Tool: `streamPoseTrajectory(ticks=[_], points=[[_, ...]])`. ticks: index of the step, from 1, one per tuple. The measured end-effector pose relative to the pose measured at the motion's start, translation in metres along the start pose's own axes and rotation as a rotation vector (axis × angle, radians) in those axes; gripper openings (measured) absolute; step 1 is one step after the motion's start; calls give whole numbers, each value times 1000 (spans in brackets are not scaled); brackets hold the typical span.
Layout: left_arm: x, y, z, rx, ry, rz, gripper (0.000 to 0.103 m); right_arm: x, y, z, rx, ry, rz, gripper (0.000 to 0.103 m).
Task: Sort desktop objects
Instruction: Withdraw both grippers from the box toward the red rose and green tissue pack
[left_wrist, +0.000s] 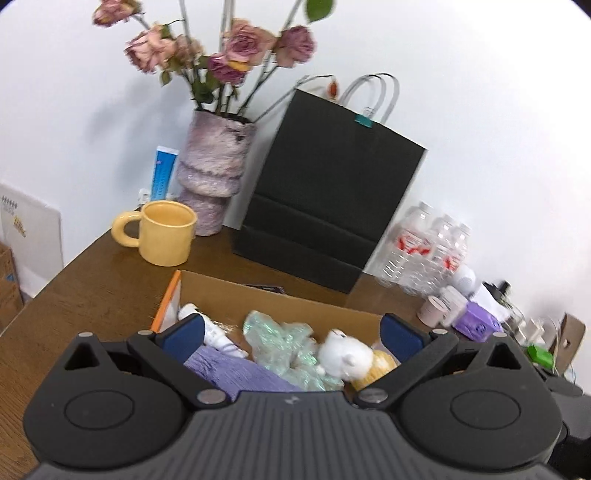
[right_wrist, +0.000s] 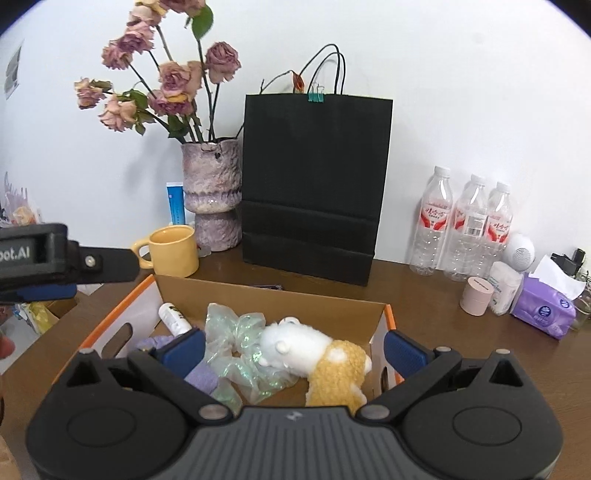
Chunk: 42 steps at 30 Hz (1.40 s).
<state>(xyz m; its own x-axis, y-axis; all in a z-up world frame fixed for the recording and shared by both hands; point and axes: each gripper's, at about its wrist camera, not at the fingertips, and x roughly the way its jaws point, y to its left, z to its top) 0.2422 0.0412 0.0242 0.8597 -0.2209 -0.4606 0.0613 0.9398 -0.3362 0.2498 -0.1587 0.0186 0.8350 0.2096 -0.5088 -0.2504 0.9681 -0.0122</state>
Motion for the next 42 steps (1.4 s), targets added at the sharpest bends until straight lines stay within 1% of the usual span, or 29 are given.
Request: streamPoseTrajectory(ticks=[4, 7, 9, 13, 16, 20, 22, 24, 27, 34, 37, 42], points=[[-18, -2, -12, -11, -13, -25, 103, -24, 6, -14, -26, -18, 21, 103], [-33, 2, -19, -28, -36, 1, 103, -44, 7, -28, -11, -40, 42, 103], [-42, 2, -24, -4, -37, 22, 103, -55, 5, -37, 11, -49, 69, 103], [-61, 3, -37, 50, -35, 40, 103, -74, 1, -53, 48, -64, 120, 103], [-72, 6, -47, 40, -27, 58, 103, -83, -4, -65, 79, -57, 131, 103], [-84, 8, -58, 36, -14, 51, 103, -91, -10, -82, 118, -28, 164, 103], [-90, 7, -66, 59, -17, 48, 103, -95, -9, -91, 108, -21, 158, 103], [-92, 5, -74, 89, -21, 56, 103, -100, -4, -100, 67, -14, 124, 103], [-91, 7, -88, 98, -6, 94, 103, -105, 3, -111, 27, 4, 99, 103], [-97, 12, -118, 124, 26, 81, 103, -107, 3, -131, 42, 41, 146, 103], [-97, 14, -127, 148, 60, 111, 103, -107, 3, -139, 49, 57, 167, 103], [-98, 15, -140, 169, 110, 102, 103, -109, 4, -153, 59, 84, 200, 103]])
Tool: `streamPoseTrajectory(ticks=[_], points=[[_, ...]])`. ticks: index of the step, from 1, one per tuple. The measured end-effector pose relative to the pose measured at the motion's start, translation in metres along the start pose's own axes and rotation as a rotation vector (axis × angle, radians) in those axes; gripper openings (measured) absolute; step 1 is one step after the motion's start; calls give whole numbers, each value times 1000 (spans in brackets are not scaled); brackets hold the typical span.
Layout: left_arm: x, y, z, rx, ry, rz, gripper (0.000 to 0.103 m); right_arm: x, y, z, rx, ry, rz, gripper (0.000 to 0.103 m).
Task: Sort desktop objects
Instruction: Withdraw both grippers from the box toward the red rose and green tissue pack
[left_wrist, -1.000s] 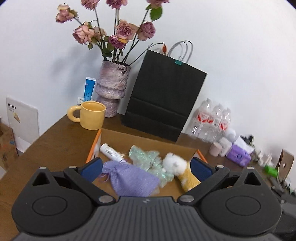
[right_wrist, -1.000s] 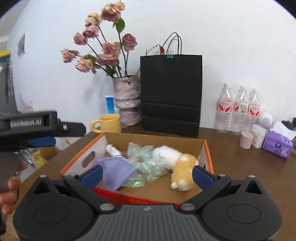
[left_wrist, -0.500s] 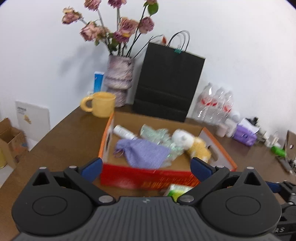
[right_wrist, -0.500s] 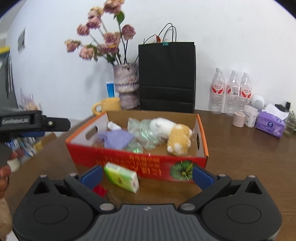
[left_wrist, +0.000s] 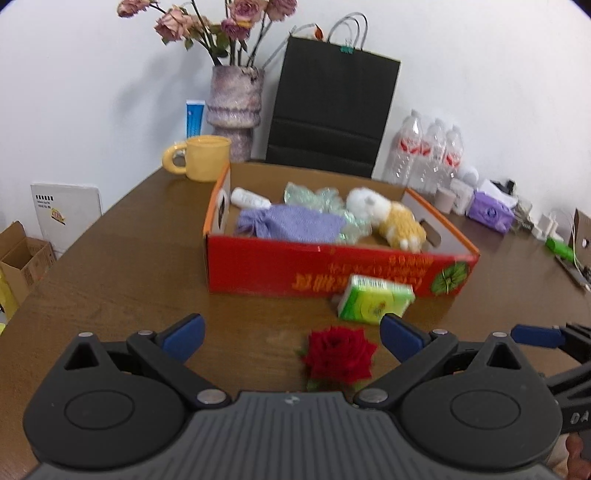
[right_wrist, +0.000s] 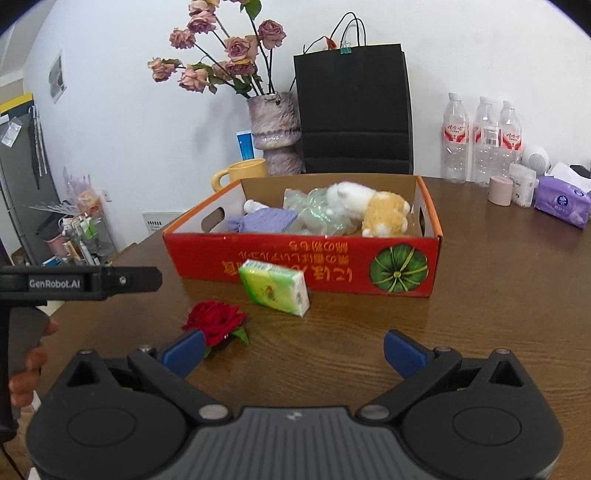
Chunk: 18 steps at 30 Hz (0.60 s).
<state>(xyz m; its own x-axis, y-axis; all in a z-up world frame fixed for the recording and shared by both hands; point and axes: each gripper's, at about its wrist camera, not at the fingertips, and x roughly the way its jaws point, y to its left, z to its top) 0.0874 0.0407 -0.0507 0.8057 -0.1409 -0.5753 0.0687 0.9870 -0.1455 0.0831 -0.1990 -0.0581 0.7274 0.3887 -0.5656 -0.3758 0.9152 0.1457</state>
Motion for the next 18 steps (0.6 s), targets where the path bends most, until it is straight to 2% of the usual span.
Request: streamPoseTrajectory(ticks=[6, 14, 18], points=[[10, -6, -8, 23, 62, -24, 103, 4, 3, -5, -18, 1, -24, 103], [25, -13, -11, 60, 101, -48, 103, 15, -3, 3, -64, -3, -60, 102], [33, -17, -11, 101, 116, -58, 103, 29, -1, 11, -164, 4, -62, 102]])
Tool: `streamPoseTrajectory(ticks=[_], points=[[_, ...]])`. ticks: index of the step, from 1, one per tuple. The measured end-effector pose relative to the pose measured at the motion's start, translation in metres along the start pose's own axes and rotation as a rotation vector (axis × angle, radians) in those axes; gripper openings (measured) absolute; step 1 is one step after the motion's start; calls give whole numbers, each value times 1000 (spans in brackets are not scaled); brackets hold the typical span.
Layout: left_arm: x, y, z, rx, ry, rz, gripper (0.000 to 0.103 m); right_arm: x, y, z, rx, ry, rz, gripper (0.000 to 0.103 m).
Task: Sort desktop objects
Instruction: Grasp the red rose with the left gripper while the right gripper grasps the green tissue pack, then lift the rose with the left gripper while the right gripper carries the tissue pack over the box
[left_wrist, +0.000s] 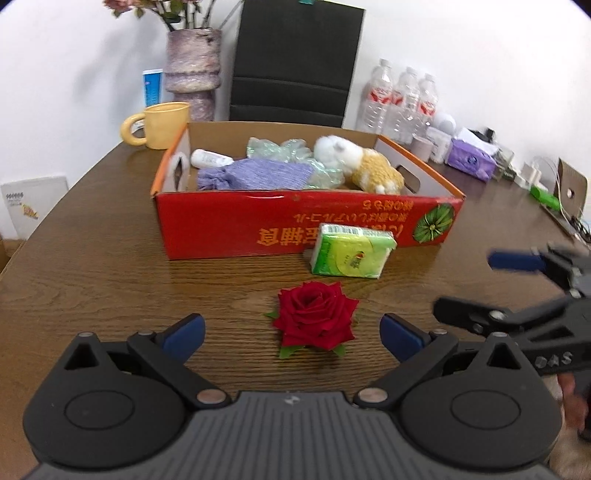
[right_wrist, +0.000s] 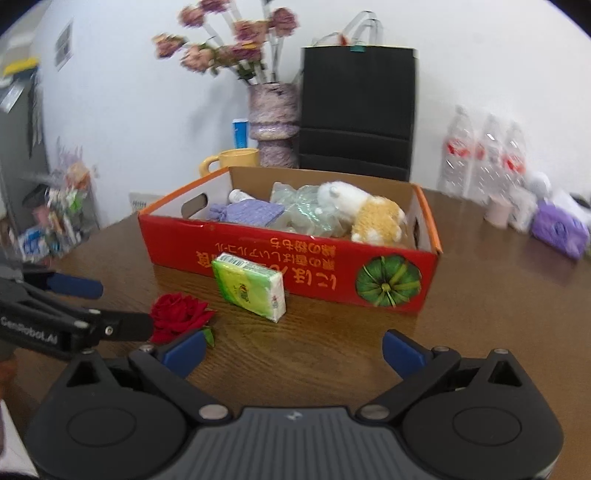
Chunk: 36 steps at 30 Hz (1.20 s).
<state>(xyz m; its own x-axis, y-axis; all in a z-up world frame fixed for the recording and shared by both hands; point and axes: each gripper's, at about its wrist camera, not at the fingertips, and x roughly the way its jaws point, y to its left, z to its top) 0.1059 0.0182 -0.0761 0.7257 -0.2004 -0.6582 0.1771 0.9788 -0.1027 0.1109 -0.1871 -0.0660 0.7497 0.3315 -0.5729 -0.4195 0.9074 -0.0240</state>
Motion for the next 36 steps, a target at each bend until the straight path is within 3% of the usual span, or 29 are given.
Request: streamPoseTrajectory(ticks=[3, 9, 12, 18, 20, 24, 26, 28, 30, 31, 36], points=[[7, -3, 1, 31, 10, -5, 103, 12, 1, 9, -84, 7, -1, 101], [23, -2, 3, 52, 55, -2, 99, 36, -5, 15, -137, 19, 97, 96], [31, -2, 5, 55, 71, -5, 97, 48, -2, 19, -196, 17, 103, 95], [42, -4, 7, 72, 90, -20, 91, 69, 0, 20, -229, 46, 155, 80], [43, -3, 9, 74, 93, -24, 86, 72, -2, 20, -216, 46, 173, 70], [48, 0, 10, 70, 102, -18, 81, 77, -1, 21, -204, 41, 190, 67], [50, 0, 10, 72, 97, -8, 79, 79, 2, 22, -199, 49, 200, 44], [49, 1, 9, 70, 85, -1, 71, 81, 6, 22, -191, 59, 209, 31], [47, 1, 8, 67, 73, 2, 49, 82, 10, 23, -186, 65, 209, 25], [47, 2, 7, 65, 68, 2, 46, 81, 12, 23, -181, 63, 214, 20], [43, 5, 3, 53, 43, 2, 40, 76, 17, 18, -130, 50, 244, 15]])
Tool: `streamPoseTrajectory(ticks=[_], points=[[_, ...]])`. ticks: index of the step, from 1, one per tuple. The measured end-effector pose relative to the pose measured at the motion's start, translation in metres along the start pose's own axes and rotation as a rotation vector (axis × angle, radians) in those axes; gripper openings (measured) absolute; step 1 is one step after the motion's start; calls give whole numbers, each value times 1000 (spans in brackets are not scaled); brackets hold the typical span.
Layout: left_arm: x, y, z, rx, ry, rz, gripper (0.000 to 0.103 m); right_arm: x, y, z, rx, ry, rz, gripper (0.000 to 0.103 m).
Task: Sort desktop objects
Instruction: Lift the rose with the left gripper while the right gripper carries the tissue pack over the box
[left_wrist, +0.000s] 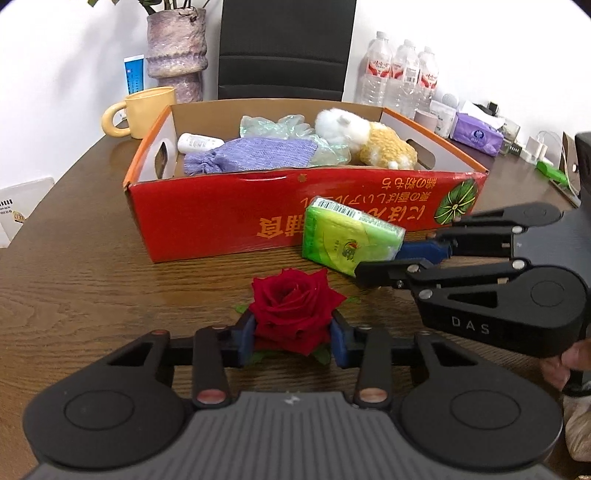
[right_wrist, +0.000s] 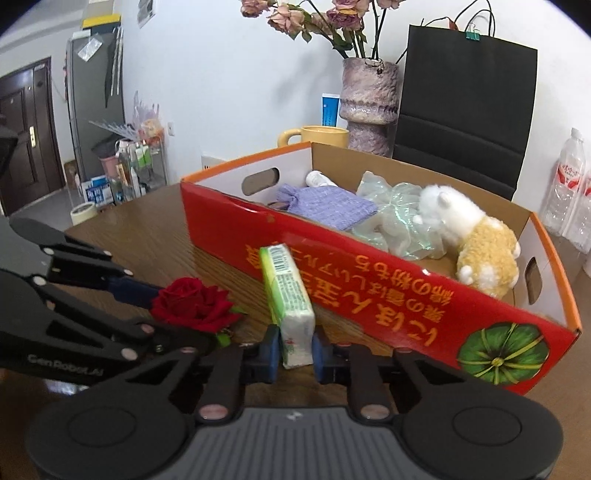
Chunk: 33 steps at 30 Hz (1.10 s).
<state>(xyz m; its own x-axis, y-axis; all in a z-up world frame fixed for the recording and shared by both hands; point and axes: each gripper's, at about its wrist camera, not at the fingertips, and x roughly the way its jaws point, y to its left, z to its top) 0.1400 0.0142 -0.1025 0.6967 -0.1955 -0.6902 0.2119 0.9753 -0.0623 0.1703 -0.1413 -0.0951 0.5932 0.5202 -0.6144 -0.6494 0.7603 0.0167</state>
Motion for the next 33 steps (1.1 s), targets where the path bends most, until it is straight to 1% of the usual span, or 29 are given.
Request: streamPoseTrajectory(ticks=[5, 8, 12, 17, 22, 27, 33], points=[[-3, 3, -4, -11, -25, 1, 40, -3, 2, -3, 68, -7, -2, 15], [-4, 2, -7, -9, -40, 5, 40, -7, 6, -8, 81, -15, -36, 15], [-5, -2, -12, 5, -59, 26, 40, -12, 9, -12, 120, -26, -57, 15], [-6, -5, -16, 15, -78, 45, 40, -15, 17, -16, 118, -40, -91, 15], [-10, -4, -19, 8, -80, 69, 37, -20, 25, -20, 119, -58, -120, 14], [-14, -3, -22, 0, -82, 92, 37, -33, 26, -26, 150, -95, -142, 14], [-24, -2, -21, -12, -102, 96, 37, -47, 26, -29, 184, -117, -167, 14]])
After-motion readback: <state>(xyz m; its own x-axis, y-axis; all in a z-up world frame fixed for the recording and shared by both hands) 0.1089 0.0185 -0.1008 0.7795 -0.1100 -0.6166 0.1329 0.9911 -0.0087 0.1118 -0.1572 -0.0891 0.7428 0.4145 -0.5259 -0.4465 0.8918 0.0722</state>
